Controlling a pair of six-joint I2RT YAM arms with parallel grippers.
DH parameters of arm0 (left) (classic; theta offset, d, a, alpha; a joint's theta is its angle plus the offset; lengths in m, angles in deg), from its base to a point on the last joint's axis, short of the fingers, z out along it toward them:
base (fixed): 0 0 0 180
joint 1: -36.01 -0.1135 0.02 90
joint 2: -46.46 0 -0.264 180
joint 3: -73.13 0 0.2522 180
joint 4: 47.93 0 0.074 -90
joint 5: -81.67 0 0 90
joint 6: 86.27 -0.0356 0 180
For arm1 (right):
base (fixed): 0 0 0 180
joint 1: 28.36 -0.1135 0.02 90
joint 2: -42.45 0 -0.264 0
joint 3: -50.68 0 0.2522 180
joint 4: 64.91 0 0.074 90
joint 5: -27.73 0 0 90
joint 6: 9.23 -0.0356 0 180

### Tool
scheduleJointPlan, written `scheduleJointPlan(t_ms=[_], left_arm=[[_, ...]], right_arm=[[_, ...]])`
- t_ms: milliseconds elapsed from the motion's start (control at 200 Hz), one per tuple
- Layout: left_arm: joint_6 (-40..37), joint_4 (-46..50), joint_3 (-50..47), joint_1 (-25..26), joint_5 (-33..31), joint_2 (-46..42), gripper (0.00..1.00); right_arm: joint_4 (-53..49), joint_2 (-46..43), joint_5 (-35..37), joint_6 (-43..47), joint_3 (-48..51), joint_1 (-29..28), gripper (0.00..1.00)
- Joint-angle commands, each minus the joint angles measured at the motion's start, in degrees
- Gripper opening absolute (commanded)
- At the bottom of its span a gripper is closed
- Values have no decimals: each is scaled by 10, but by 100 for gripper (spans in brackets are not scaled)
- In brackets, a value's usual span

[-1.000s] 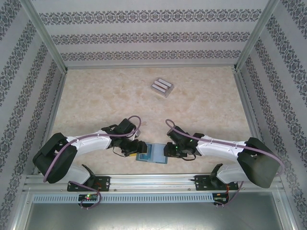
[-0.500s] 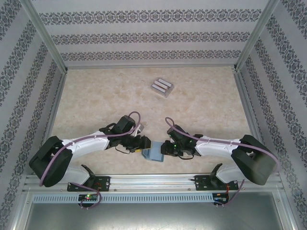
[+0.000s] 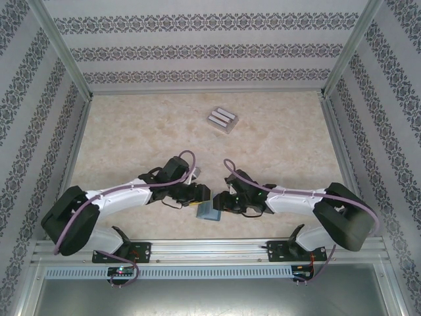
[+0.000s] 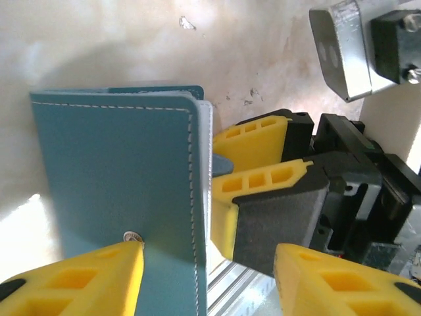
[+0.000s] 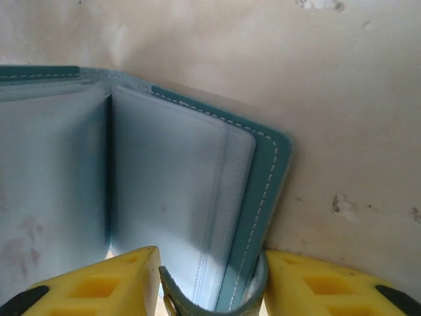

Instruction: Put the credit cards into the card holder

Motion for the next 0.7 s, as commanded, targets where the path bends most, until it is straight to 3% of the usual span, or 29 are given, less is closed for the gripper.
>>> scheduleJointPlan(t_ms=[0,335,550,694], left_arm=[[-9,0,24,14,-13,24,52],[-18,24,35,17,-41,65,44],[-8,17,29,16,-52,86,31],[-7,25,35,15,-59,85,20]], right_arm=[[37,-22,56,18,9,-4,47],[-112,-125,153,39,26,-5,48],[-75,-126,111,90,8,-26,51],[-63,-71,99,105,-22,-41,51]])
